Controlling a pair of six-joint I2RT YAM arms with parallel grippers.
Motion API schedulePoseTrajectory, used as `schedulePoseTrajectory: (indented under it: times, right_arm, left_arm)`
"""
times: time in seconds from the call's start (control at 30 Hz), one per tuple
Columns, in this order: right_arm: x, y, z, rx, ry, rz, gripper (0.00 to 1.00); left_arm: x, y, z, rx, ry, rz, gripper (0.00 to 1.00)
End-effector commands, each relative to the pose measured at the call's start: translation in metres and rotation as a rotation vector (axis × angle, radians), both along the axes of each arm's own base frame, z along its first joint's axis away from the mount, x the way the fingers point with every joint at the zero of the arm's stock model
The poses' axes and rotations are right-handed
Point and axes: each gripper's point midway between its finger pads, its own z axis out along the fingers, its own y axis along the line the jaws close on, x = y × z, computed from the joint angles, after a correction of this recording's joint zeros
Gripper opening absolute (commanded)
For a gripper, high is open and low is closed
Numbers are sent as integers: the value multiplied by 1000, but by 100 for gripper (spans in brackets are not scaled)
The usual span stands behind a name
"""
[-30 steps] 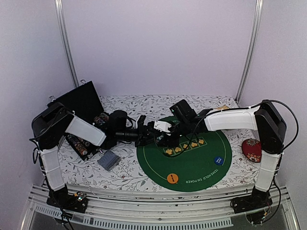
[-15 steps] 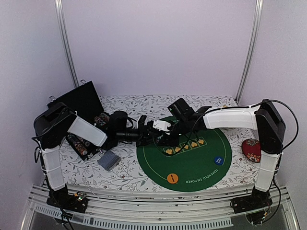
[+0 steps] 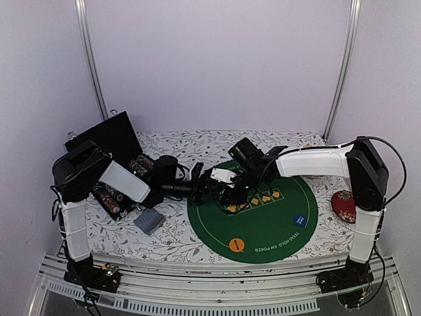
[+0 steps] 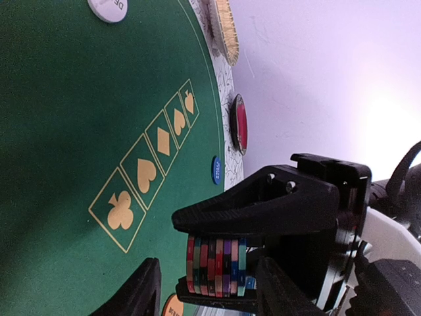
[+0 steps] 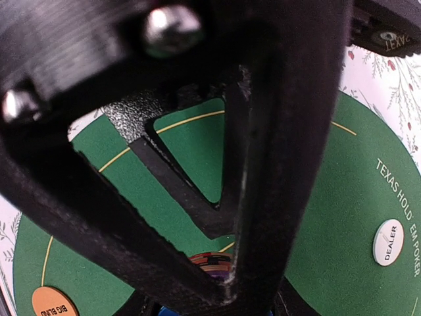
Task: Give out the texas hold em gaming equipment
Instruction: Pass from the left arm to the right, then place the poker chips pile in the small blind area.
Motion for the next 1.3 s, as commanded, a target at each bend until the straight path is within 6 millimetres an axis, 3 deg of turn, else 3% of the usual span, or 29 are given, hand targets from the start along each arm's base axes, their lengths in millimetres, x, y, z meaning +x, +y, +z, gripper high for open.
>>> schedulePoseTrajectory:
  times: [0.0, 0.37, 0.53, 0.77, 0.97, 1.27]
  right_arm:
    - [6, -1, 0, -12, -9, -36, 11]
    - [20, -32, 8, -43, -11, -126, 9]
    - [33, -67, 20, -53, 5, -234, 9]
    - [48, -130, 19, -90, 39, -418, 8]
    - [42, -174, 9, -125, 80, -547, 8]
    - [24, -231, -15, -184, 144, -671, 6]
  left_arm:
    - [2, 10, 1, -2, -10, 13, 52]
    - [23, 61, 26, 55, -88, 119, 52]
    - [35, 83, 47, 196, -215, 162, 53]
    - [52, 142, 73, 480, -355, 299, 55]
    - [58, 203, 84, 784, -444, 418, 60]
    - [58, 265, 88, 848, -456, 496, 63]
